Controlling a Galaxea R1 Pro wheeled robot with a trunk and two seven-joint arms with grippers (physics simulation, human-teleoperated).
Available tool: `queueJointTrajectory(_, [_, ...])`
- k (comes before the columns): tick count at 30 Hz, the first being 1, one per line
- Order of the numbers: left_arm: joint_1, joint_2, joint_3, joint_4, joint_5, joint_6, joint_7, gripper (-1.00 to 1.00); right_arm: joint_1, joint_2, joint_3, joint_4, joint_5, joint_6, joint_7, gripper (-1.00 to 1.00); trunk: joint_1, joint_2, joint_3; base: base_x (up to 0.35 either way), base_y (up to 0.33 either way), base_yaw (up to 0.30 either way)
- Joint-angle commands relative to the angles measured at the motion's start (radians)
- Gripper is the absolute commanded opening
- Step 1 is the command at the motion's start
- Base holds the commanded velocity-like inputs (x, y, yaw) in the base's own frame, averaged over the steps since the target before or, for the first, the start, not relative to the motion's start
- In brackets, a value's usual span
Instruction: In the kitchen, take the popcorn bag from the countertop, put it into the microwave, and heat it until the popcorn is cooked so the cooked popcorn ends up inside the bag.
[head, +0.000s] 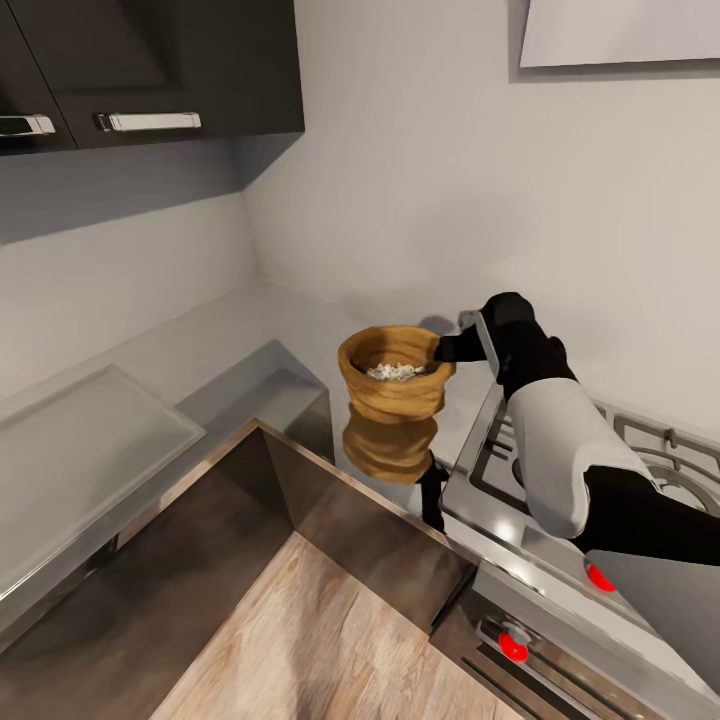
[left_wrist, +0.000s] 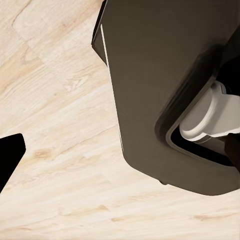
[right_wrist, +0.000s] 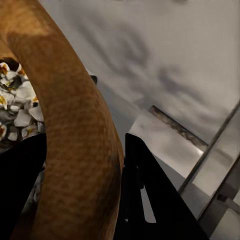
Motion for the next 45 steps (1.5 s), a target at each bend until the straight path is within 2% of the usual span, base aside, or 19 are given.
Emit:
queueJointTrajectory(1, [0.000,0.000,0.008,-0.001,-0.001,-0.002,0.001,1.00,-0.001,0.002,-0.006,-0.001,0.009,0.003,0.008,-1.00,0.000,-0.001,-0.001,0.000,0.000,0.000])
queueJointTrajectory(7, [0.000,0.000,0.008,-0.001,-0.001,-0.002,0.001,1.00,-0.001,0.002,-0.024,0.012,0.005,0.003,0.012,-1.00,0.000,-0.001,-0.001,0.000,0.000,0.000])
queueJointTrajectory(11, [0.000,0.000,0.005,-0.002,-0.008,-0.002,0.001,1.00,-0.001,0.004,-0.053,0.012,0.004,0.003,0.051,-1.00,0.000,-0.001,-0.001,0.000,0.000,0.000])
queueJointTrajectory(16, [0.000,0.000,0.007,-0.002,-0.002,-0.002,0.001,1.00,-0.001,0.003,-0.061,0.012,0.004,0.003,0.085,-1.00,0.000,-0.001,-0.001,-0.078,0.000,0.000])
queueJointTrajectory(37, [0.000,-0.007,0.012,-0.001,0.002,-0.003,0.002,1.00,-0.001,-0.002,-0.058,0.001,0.011,0.003,0.088,-1.00,0.000,-0.001,-0.001,-0.343,0.000,0.000])
queueJointTrajectory(45, [0.000,-0.007,0.011,-0.001,0.002,-0.003,0.002,1.00,-0.001,0.000,-0.058,0.027,0.009,0.003,0.088,-1.00,0.000,-0.001,0.002,-0.346,0.000,0.000])
